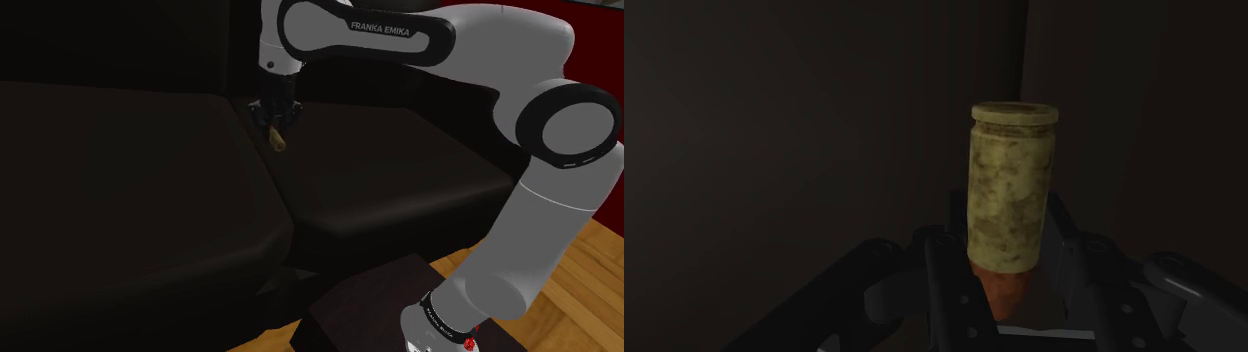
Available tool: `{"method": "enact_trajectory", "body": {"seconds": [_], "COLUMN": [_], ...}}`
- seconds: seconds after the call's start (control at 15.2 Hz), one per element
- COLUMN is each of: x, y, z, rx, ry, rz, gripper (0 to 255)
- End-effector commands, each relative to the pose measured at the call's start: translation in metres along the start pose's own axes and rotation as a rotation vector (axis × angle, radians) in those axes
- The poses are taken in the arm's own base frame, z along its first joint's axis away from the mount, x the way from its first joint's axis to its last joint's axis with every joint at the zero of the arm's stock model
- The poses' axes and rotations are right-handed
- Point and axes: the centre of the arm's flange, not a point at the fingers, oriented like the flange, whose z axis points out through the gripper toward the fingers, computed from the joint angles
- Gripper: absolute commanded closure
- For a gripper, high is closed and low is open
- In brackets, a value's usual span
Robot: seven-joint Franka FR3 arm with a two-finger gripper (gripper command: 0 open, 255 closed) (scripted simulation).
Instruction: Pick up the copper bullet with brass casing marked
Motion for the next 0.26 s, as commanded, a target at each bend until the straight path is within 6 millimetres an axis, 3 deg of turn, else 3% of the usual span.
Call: {"method": "enact_trajectory", "body": {"seconds": [0.0, 0.2], "x": [-0.0015, -0.0018], "y": [0.0004, 0.0009], "z": [-0.0106, -0.0166], "rx": [0.0, 0.0], "ry": [0.0, 0.0], "rz": [0.0, 0.0], "gripper": [255, 255]}}
